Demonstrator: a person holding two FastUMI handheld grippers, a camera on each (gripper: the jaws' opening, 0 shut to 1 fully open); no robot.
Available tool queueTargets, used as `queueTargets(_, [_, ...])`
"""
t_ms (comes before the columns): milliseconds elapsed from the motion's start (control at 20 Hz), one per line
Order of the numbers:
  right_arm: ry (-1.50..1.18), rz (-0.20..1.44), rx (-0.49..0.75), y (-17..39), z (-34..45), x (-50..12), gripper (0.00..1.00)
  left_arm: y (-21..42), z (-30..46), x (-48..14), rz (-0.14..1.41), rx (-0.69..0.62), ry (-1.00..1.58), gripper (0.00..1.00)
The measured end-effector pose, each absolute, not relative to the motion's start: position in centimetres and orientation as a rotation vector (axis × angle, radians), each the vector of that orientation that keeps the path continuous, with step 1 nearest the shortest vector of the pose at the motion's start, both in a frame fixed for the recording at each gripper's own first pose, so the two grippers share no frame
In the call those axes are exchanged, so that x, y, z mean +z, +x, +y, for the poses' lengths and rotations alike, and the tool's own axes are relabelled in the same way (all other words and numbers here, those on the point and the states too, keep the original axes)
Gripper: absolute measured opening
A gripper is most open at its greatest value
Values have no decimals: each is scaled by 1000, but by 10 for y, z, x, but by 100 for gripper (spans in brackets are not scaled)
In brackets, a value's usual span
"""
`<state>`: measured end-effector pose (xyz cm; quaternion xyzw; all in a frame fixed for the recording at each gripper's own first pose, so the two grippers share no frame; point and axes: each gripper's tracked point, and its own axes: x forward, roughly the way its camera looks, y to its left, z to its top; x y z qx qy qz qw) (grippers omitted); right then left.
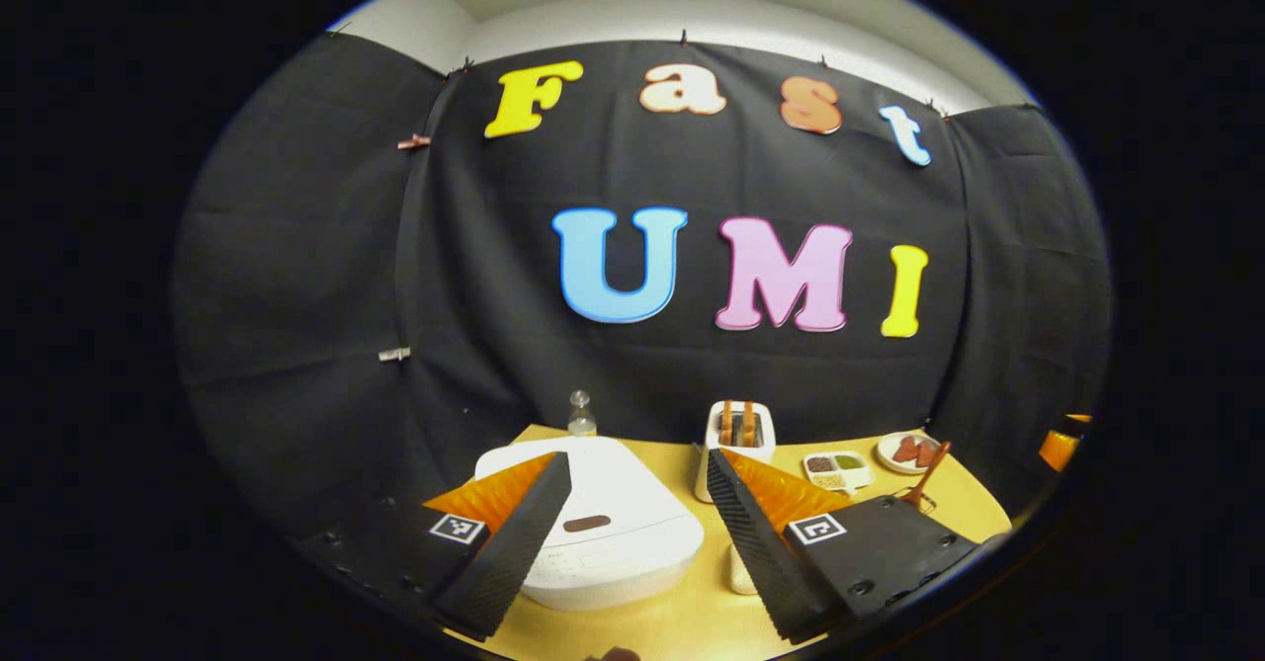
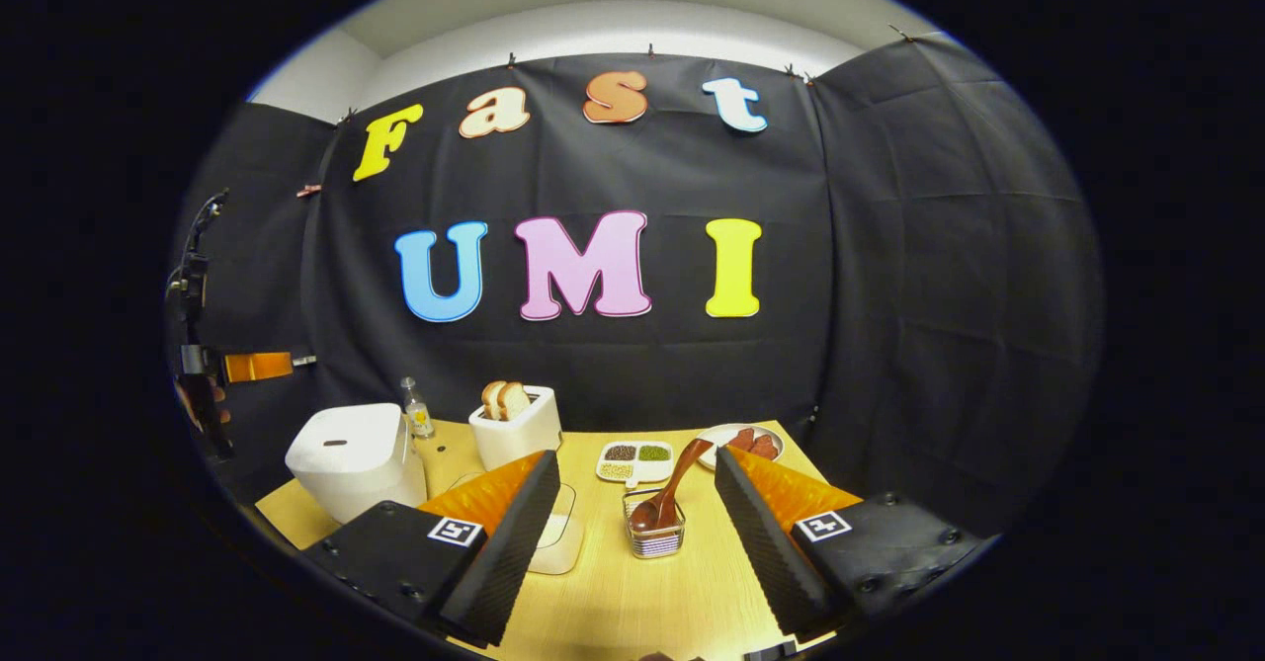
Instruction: Close the left gripper, press the button to open the rice cooker; take a wooden spoon from the chopstick holder with the right hand, scoop a spoonful of rice and pour it into the rice cooker, then put the wooden spoon back into the chopstick holder.
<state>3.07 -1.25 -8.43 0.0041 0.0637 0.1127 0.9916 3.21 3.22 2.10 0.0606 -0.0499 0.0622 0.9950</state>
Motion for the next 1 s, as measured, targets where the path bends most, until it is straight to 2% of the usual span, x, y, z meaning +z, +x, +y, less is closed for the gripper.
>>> queueTargets(250, [12,117,151,-22,-36,-83,99,-37,4,1,-97,21,33,96])
queueTargets(400, [-2,130,112,-49,-49,-90,99,-58,15,-22,-51,24,9,96])
queueTargets(1000, [23,107,116,-52,-26,-71,99,-60,57,-28,-30,90,36,95])
